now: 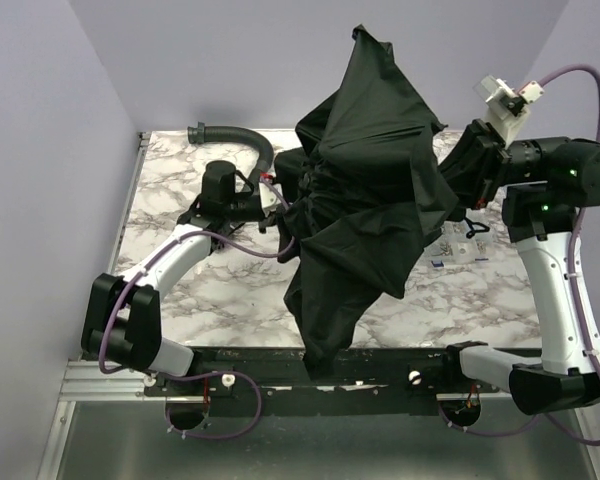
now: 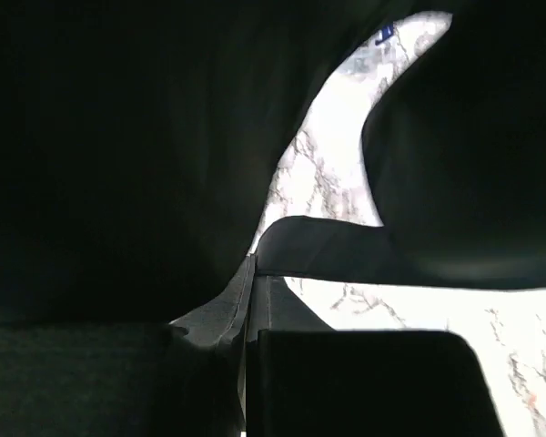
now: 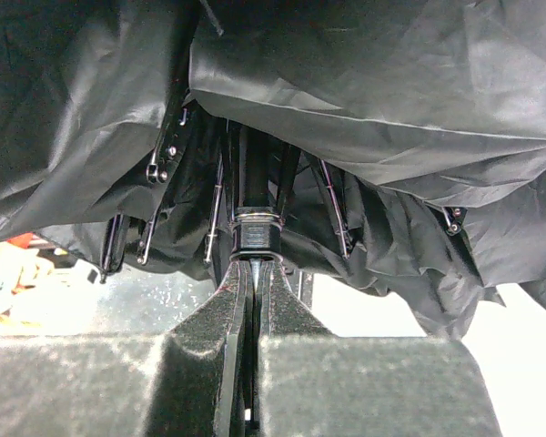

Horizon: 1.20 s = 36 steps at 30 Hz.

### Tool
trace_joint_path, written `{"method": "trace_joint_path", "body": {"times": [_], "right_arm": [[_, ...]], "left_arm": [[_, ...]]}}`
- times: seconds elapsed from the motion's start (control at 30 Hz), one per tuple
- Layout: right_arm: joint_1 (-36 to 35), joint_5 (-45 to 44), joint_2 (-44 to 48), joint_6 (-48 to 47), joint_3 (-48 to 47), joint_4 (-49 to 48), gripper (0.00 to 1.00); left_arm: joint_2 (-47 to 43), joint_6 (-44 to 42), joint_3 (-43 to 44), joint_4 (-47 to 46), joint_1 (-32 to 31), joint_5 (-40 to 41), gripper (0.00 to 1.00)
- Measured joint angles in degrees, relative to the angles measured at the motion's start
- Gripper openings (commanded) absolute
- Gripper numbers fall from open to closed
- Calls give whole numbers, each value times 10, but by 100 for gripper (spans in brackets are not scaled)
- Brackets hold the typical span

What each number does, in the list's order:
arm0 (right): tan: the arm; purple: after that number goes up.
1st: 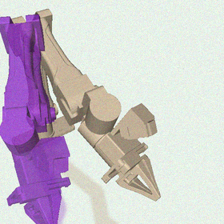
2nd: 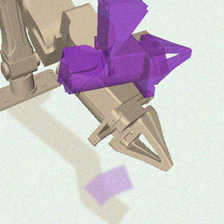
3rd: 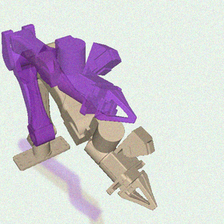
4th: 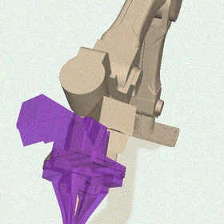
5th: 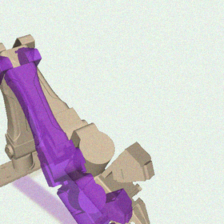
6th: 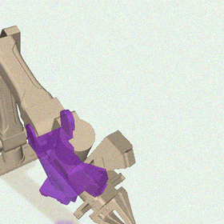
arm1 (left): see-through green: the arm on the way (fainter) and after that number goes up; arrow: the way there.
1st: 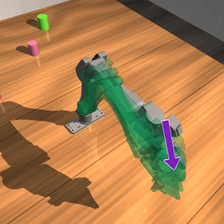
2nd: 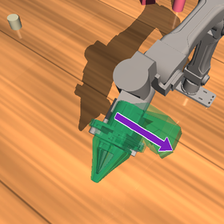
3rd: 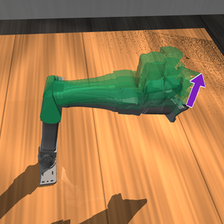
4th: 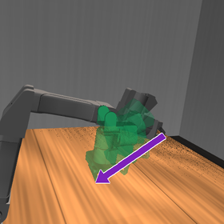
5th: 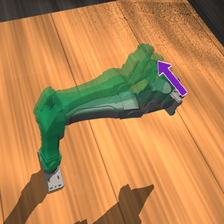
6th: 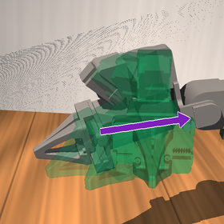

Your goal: Put away the umbrella

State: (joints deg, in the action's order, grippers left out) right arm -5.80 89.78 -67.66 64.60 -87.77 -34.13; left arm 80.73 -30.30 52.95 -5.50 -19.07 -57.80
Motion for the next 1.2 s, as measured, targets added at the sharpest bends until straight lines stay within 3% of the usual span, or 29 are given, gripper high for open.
{"method": "trace_joint_path", "body": {"times": [0.23,0.6,0.77,0.93,1.2], "right_arm": [[-25,0,-1,-42,80,29,0],[-72,0,-25,117,224,-217,0],[-78,0,-32,177,213,-309,0],[-87,0,-33,176,170,-313,0],[-108,0,4,129,202,-255,0]], "left_arm": [[26,5,44,-29,2,-19,0],[-17,-12,-50,-101,52,-18,0],[-69,20,-111,-162,63,-20,0],[-102,45,-164,-227,72,-21,0],[-71,81,-135,-294,102,-28,0]]}}
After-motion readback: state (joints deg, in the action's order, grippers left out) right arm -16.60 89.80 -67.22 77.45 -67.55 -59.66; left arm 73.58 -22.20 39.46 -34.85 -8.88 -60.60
